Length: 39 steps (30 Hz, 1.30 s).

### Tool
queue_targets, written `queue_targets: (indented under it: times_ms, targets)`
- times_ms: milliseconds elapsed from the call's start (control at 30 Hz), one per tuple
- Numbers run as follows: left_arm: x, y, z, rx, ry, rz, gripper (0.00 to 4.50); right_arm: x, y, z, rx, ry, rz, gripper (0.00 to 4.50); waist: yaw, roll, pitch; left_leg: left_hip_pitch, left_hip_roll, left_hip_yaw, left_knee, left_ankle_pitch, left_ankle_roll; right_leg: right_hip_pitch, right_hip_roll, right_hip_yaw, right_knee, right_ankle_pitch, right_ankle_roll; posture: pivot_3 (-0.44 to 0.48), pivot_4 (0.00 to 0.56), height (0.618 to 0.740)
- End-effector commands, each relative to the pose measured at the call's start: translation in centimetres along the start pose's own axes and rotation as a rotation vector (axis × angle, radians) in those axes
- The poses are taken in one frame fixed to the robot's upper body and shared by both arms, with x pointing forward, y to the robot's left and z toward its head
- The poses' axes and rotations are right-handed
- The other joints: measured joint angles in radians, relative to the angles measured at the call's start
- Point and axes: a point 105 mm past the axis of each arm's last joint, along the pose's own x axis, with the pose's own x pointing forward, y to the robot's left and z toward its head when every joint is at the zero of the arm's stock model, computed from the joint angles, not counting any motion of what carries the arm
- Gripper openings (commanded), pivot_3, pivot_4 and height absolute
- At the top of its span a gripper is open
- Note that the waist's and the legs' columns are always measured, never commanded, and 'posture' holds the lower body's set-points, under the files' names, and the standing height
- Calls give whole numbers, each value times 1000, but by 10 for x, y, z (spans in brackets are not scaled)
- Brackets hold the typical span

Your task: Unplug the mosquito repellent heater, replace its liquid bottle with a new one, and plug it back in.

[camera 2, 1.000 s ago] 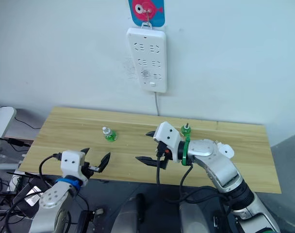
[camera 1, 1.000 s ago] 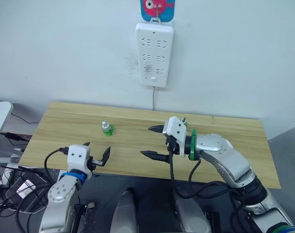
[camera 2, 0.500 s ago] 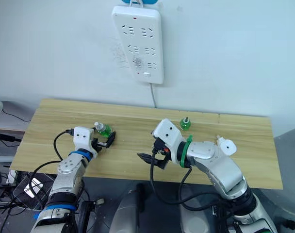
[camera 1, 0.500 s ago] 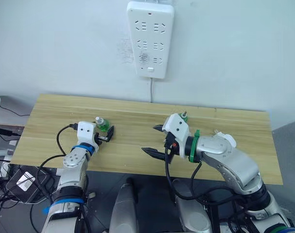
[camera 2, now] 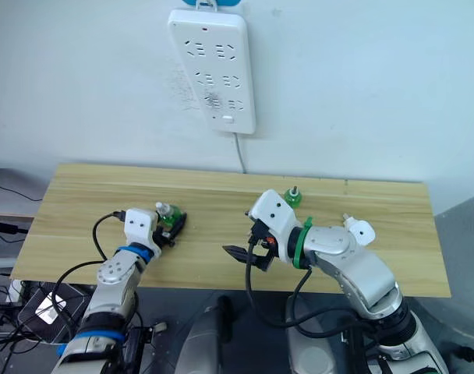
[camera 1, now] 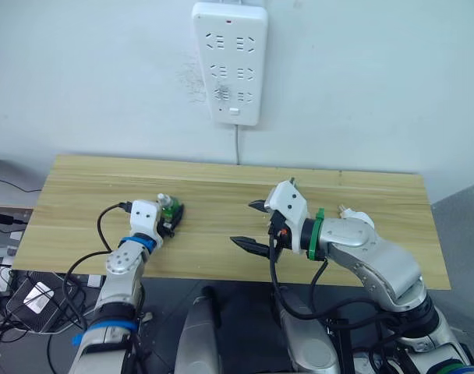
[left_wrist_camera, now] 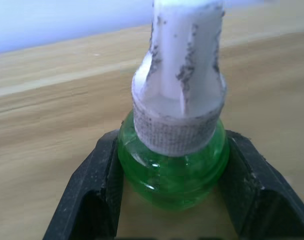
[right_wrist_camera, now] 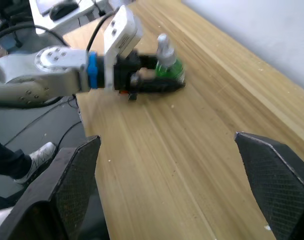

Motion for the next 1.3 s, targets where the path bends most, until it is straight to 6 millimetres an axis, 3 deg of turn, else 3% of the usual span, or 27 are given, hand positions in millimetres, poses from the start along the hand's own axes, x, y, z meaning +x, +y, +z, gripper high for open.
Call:
queue_targets:
  times_ms: [33, 167, 367, 700, 833, 1067, 1300]
  targets:
    - [1, -49, 31, 13, -36, -290, 2277, -14, 6, 18, -60, -78, 66, 4500, 4, -1, -1, 0, 0, -1, -1, 0, 0, 0, 0, -1, 0, 0, 0, -233, 371, 740]
    - [-7, -90, 72, 58, -51, -626, 2277, -27, 12, 24, -70, -76, 125, 4500, 5, -3, -4, -2, -1, -6, -2, 2, -3, -1, 0, -5, 0, 0, 0, -239, 310, 740]
    - [-17, -112, 110, 86, -5, -938, 2277, -28, 17, 28, -103, -50, 183, 4500, -12, -7, -32, -2, -1, -5, -2, 2, -4, -1, 0, -5, -1, 0, 0, -247, 251, 740]
    - [-6, -114, 133, 163, -15, -1041, 2277, -2, 5, 31, -111, -85, 90, 4500, -36, -8, -86, -5, -2, -8, -5, 3, -4, -4, 0, -9, 0, 3, -5, -273, 191, 740]
    - [-5, -113, 135, 158, -37, -1031, 2277, 3, 0, 31, -103, -112, 44, 3525, -42, -8, -101, -8, -2, -9, -5, 3, -4, -7, 0, -9, 1, 3, -5, -267, 192, 740]
    - [-5, -108, 134, 124, -55, -991, 2277, 3, 2, 25, -118, -100, 56, 1014, -52, -8, -102, -9, -2, -10, -1, 3, -4, -6, 0, -9, 3, 3, -5, -252, 190, 740]
    - [1, -105, 137, 106, -101, -935, 2277, 2, 1, 26, -158, -102, 79, 1011, -54, -8, -112, -9, -2, -12, 5, 3, -4, -7, 1, -10, 12, 3, -6, -246, 183, 740]
